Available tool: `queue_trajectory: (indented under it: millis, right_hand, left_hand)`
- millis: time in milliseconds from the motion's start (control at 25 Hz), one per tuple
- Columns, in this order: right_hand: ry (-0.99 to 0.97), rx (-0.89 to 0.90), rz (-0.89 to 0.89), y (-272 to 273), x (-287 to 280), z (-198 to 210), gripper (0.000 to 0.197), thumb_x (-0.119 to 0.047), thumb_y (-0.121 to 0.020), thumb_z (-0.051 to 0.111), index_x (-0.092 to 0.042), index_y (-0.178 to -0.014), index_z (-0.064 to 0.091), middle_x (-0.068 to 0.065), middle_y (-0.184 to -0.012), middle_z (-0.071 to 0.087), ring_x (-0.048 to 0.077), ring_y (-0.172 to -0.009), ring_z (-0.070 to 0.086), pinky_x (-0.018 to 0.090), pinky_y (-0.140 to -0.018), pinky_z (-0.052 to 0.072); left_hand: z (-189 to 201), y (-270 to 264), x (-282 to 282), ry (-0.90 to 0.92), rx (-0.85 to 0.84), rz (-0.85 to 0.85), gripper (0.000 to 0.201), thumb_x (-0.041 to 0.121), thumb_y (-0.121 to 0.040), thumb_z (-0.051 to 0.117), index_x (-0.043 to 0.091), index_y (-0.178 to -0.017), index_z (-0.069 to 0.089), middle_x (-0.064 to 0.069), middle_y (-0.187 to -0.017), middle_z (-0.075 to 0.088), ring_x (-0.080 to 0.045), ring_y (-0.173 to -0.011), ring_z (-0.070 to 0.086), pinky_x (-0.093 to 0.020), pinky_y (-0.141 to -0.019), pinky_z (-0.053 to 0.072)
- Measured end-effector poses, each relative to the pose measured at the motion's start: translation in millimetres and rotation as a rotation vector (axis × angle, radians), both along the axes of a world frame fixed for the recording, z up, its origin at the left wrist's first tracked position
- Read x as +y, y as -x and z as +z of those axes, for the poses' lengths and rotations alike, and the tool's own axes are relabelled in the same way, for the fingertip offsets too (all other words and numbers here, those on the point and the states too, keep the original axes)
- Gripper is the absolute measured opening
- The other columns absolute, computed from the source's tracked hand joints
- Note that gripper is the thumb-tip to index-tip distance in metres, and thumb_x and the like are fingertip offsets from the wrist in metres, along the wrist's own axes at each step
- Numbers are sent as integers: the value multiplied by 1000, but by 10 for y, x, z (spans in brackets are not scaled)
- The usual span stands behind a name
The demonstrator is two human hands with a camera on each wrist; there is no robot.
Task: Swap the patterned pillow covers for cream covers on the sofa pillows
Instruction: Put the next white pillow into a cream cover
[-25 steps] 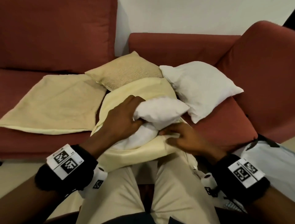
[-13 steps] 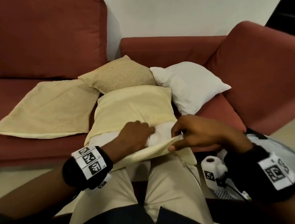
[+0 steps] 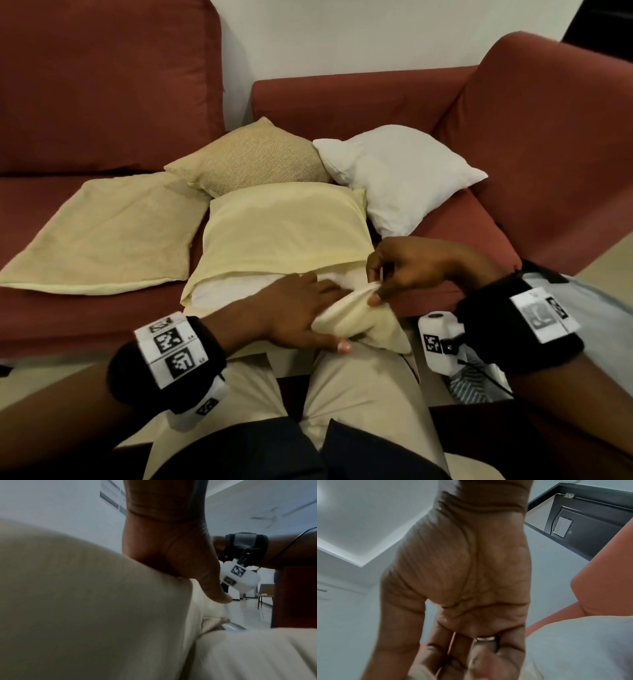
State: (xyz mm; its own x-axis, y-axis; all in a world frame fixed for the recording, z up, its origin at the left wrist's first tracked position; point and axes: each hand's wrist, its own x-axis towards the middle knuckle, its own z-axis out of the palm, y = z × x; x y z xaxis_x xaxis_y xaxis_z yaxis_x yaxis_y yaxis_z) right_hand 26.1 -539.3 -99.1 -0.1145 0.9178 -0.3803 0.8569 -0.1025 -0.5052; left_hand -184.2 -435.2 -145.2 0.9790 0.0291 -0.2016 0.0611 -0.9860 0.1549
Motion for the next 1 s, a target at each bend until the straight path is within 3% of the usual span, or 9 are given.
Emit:
queue_trajectory:
  millis: [120, 240, 320, 440, 520, 680, 800, 840, 1000]
  right_hand:
    - [23, 123, -83, -66, -32, 39, 21, -30, -84, 75, -17, -69, 69, -9, -56, 63, 5, -53, 57, 21, -59, 44]
    - [95, -53, -218, -155, 18, -140, 40, -39, -74, 82, -4, -71, 63, -3, -55, 54, 12, -49, 50, 27, -56, 40]
    - [72, -186, -277, -160, 21, -178, 41, -44, -69, 84, -10, -68, 60, -4, -63, 55, 13, -58, 51, 28, -57, 39]
    - [-93, -313, -196, 194, 81, -80, 33, -45, -67, 82, -24, -78, 60, -8, -83, 59, 14, -79, 57, 31, -66, 46]
    - [-193, -234, -34, 610, 190, -63, 34, -48, -68, 81, -25, -83, 59, -10, -88, 58, 14, -85, 56, 32, -72, 47]
    - [-323, -195, 203, 1346, 492, -271, 36, -44, -75, 76, -21, -91, 54, -6, -93, 54, 16, -85, 50, 34, -70, 44]
    - [-353, -151, 196, 1442, 554, -306, 18, -30, -89, 65, -20, -104, 63, -3, -102, 61, 17, -92, 55, 33, -76, 46]
    - [-324, -128, 193, 1422, 531, -305, 19, -30, -92, 61, -20, -108, 65, -3, -105, 64, 16, -93, 56, 32, -78, 46]
    - [-69, -139, 254, 1414, 458, -237, 47, -59, -86, 60, -16, -104, 63, -3, -97, 64, 14, -83, 56, 31, -74, 46]
  left_hand:
    - [44, -181, 5, 59, 142, 67, 78, 82, -71, 49, 26, -126, 49, 3, -117, 58, -19, -102, 56, -36, -90, 46]
    - [157, -118, 50, 191, -141, 178, 46, 61, -79, 65, 25, -107, 57, 6, -100, 56, -9, -85, 52, -31, -75, 45]
    - [197, 166, 125, 155, -285, 255, 33, 57, -80, 66, 29, -92, 54, 13, -86, 50, -5, -76, 46, -28, -66, 36]
    - [291, 716, 282, -14, -58, 468, 40, 68, -76, 62, 32, -89, 49, 16, -78, 50, -6, -75, 49, -27, -60, 35]
    - [338, 958, 378, -20, 47, 541, 47, 72, -73, 62, 31, -93, 51, 15, -86, 56, -8, -80, 53, -27, -66, 44]
    - [270, 1214, 443, 94, 213, 453, 51, 62, -78, 66, 29, -114, 52, 11, -108, 58, -11, -93, 53, -28, -80, 44]
    - [158, 1274, 484, 209, 129, 387, 17, 47, -91, 59, 33, -87, 50, 16, -83, 52, -5, -77, 49, -27, -69, 39]
    - [147, 1293, 515, 287, 86, 383, 21, 43, -94, 57, 33, -78, 47, 15, -75, 49, -3, -69, 46, -25, -65, 36]
    - [284, 1354, 624, 441, -139, 299, 24, 38, -93, 60, 21, -77, 58, 7, -73, 56, -8, -67, 51, -31, -64, 41]
